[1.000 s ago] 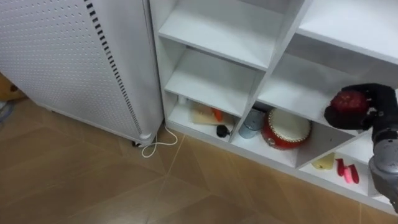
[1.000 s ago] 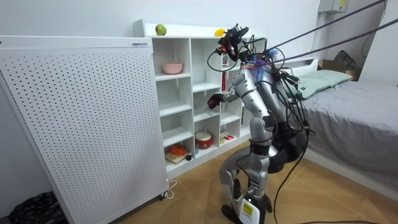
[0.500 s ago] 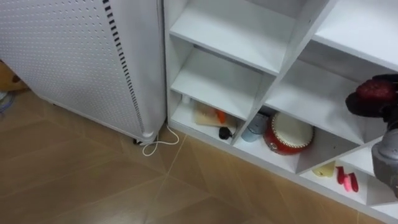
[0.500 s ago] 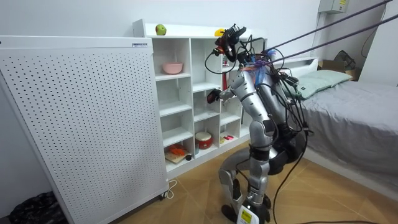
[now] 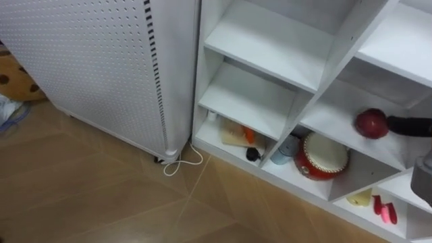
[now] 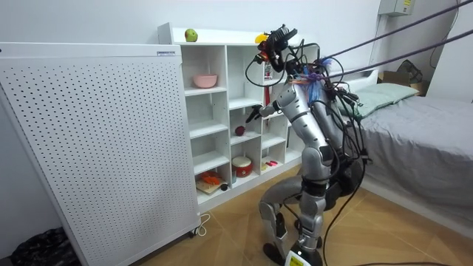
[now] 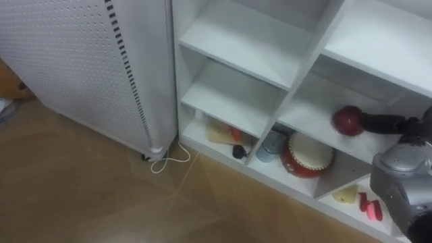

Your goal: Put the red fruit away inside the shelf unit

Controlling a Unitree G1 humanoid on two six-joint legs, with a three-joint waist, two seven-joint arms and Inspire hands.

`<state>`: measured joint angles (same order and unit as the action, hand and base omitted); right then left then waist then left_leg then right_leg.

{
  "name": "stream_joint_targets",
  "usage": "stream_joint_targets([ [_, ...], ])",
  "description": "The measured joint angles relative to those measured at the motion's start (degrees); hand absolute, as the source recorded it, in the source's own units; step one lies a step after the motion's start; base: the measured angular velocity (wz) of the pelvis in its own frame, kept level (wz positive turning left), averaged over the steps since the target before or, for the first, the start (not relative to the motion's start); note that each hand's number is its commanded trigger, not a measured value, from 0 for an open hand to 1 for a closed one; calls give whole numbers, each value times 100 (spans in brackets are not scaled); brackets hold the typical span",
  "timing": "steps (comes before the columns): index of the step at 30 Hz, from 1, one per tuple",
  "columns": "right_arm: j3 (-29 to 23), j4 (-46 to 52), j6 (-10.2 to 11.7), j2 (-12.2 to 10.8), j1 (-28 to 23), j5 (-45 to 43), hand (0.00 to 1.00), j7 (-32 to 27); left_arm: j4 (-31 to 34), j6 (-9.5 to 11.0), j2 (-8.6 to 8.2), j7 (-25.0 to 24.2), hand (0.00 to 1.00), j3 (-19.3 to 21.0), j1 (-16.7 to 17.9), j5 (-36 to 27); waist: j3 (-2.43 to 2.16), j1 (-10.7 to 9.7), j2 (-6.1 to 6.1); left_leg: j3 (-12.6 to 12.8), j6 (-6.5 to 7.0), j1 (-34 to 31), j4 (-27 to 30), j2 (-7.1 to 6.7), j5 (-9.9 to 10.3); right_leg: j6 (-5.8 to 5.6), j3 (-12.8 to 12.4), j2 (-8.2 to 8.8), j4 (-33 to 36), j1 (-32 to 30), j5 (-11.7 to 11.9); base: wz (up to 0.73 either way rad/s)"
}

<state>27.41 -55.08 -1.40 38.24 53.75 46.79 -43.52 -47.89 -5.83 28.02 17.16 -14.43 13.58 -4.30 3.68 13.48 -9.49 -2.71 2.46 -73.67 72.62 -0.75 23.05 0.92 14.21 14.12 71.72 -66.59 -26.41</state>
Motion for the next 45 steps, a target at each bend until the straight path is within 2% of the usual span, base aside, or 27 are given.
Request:
stream_joint_targets([
  [6,2,-37,-17,-1,-41,323,0,0,-93,87,-1,6,0,-1,-1,-12,0,-3,0,10,1,201,-45,2,0,-4,2,-1,-43,192,-2,1],
  [10,2,-51,-225,-3,-97,788,0,149,-281,106,-13,10,0,2,-3,-20,2,1,2,19,1,512,-257,0,-5,-42,23,-21,-266,498,27,2],
  [16,2,-48,-239,-6,-478,763,0,509,-614,116,-94,17,0,-2,-6,-10,3,77,8,55,32,1036,-736,7,-59,-124,78,-107,-817,1023,155,-2],
  [20,2,-38,-245,-9,-920,111,0,845,-653,113,-285,9,0,48,-29,-9,12,106,32,107,82,1495,-1156,-9,-106,-216,50,-134,-1256,1444,258,-1],
  [22,2,-28,-245,-14,-1091,-250,0,1067,-665,111,-309,-16,0,38,-71,-12,15,105,43,111,82,1670,-1308,-7,-114,-244,23,-185,-1422,1614,295,0],
  [27,2,253,-208,-108,-1806,-1686,0,1865,-1044,125,-395,-175,0,-3,-319,-53,33,106,89,231,56,2590,-1979,6,-176,-265,-44,-248,-1989,2400,370,-3],
  [29,-1,563,-76,-121,-2189,-2426,0,2105,-1233,114,-441,-179,0,21,-454,-50,25,108,127,227,13,2910,-2226,58,-202,-244,7,-325,-2272,2727,417,-4],
  [31,-5,743,147,-237,-2638,-3054,0,2321,-1260,121,-474,-182,0,-12,-501,-41,31,98,198,200,-39,3277,-2468,113,-231,-221,85,-422,-2581,3133,462,4],
  [32,-25,878,232,-387,-3027,-3397,0,2421,-1265,183,-495,-182,0,-60,-506,-45,16,86,222,198,-72,3554,-2700,129,-254,-198,174,-440,-2816,3402,495,11],
  [33,-144,1040,266,-576,-3513,-3776,0,2582,-1264,225,-536,-182,0,-58,-500,-53,-58,66,234,190,-104,3793,-2923,132,-290,-186,230,-474,-3053,3682,532,13],
  [34,-177,1100,277,-662,-3747,-3888,0,2655,-1265,235,-575,-180,0,-58,-499,-53,-90,62,275,173,-115,3900,-3014,132,-303,-183,279,-495,-3180,3814,558,10],
  [35,-197,1144,284,-834,-4217,-4111,0,2794,-1278,261,-657,-158,0,-58,-483,-50,-153,59,355,149,-136,4141,-3196,141,-326,-195,310,-562,-3420,4088,595,11],
  [36,-193,1144,287,-1018,-4700,-4402,0,2900,-1286,313,-724,-145,0,-70,-421,-42,-233,42,385,160,-148,4406,-3455,112,-380,-216,314,-569,-3631,4334,626,10],
  [37,-193,1125,287,-1097,-4922,-4546,0,2971,-1287,333,-758,-144,0,-83,-375,-8,-252,25,415,166,-150,4556,-3594,99,-405,-232,312,-578,-3746,4479,639,5],
  [39,-250,1004,260,-1379,-5705,-4856,0,3189,-1283,339,-966,-88,0,5,-72,33,-332,-131,551,200,-167,5182,-4098,69,-492,-270,319,-609,-4157,5064,723,0],
  [41,-464,857,269,-1594,-6202,-5021,0,3250,-1220,337,-1111,-53,0,255,194,130,-356,-361,585,206,-185,5609,-4464,33,-573,-293,340,-610,-4422,5479,745,2],
  [43,-775,494,275,-1798,-6651,-5133,0,3241,-1062,354,-1270,-16,0,546,502,445,-352,-510,631,250,-229,6092,-4779,39,-606,-291,328,-644,-4710,5883,748,-8],
  [45,-972,117,263,-1872,-6892,-5224,0,3226,-1062,357,-1437,11,0,741,607,669,-367,-624,651,237,-242,6411,-4946,31,-620,-299,366,-657,-4871,6202,751,2],
])
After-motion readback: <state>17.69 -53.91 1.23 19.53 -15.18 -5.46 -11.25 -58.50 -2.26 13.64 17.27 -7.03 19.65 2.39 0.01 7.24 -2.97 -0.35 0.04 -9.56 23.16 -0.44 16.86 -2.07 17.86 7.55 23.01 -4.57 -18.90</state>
